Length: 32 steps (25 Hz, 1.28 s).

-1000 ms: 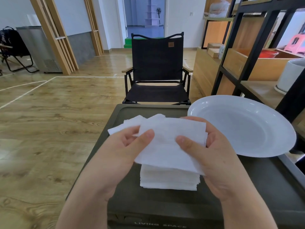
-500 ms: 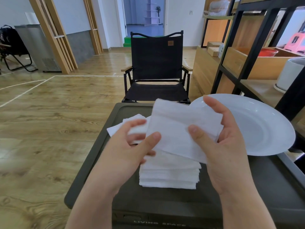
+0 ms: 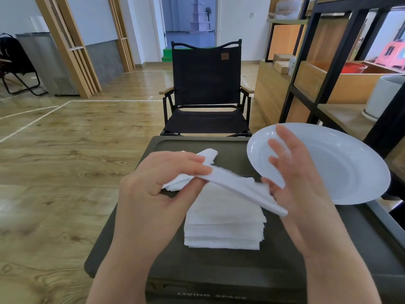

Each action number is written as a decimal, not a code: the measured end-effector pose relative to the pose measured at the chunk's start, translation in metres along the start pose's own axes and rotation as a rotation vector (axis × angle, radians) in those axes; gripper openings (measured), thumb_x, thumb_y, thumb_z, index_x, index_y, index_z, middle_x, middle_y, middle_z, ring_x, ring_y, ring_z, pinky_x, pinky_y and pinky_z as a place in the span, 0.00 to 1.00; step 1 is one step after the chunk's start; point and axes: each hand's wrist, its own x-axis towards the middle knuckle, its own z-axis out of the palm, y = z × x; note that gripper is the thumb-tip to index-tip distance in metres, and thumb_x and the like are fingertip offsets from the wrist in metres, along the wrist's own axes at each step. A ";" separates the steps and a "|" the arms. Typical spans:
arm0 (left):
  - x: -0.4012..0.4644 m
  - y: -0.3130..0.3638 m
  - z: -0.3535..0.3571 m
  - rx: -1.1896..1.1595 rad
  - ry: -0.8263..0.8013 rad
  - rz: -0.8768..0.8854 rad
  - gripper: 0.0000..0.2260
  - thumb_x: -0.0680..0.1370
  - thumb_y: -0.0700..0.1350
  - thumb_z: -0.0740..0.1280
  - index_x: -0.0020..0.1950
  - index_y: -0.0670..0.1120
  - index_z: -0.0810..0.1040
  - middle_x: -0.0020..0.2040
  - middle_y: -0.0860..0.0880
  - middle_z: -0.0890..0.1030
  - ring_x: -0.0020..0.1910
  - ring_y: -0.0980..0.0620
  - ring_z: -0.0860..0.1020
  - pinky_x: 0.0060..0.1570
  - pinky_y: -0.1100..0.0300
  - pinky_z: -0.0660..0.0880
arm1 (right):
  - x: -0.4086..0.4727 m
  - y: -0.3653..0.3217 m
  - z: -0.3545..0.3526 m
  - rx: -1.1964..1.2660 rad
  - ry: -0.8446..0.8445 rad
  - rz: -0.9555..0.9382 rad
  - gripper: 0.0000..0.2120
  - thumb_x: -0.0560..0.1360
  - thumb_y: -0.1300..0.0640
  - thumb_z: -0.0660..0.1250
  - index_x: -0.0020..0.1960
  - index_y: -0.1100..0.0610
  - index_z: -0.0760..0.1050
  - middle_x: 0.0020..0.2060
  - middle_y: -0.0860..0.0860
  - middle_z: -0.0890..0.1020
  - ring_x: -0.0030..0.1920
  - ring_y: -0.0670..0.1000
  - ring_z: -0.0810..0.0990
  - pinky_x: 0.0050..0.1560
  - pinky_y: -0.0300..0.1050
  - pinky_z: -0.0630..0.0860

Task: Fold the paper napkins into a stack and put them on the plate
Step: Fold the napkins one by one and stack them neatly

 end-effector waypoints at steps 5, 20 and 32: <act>0.003 0.004 -0.006 -0.130 -0.075 -0.302 0.07 0.68 0.50 0.71 0.43 0.62 0.82 0.36 0.62 0.82 0.28 0.60 0.72 0.29 0.74 0.68 | -0.005 -0.011 -0.005 -0.133 -0.303 -0.077 0.21 0.68 0.34 0.67 0.54 0.44 0.81 0.51 0.45 0.85 0.55 0.48 0.82 0.51 0.44 0.79; 0.001 -0.004 0.005 -0.239 -0.169 -0.444 0.12 0.68 0.63 0.66 0.43 0.59 0.84 0.32 0.59 0.82 0.31 0.60 0.75 0.34 0.73 0.71 | -0.004 -0.006 0.015 -0.140 -0.056 -0.016 0.08 0.71 0.41 0.69 0.45 0.43 0.84 0.39 0.44 0.86 0.41 0.43 0.84 0.38 0.34 0.79; -0.011 -0.035 0.043 0.100 -0.039 -0.648 0.13 0.79 0.52 0.60 0.38 0.50 0.76 0.22 0.55 0.69 0.25 0.58 0.67 0.26 0.69 0.65 | 0.003 0.020 0.019 -0.473 0.192 0.277 0.11 0.70 0.49 0.68 0.34 0.55 0.80 0.30 0.54 0.81 0.31 0.53 0.77 0.34 0.46 0.75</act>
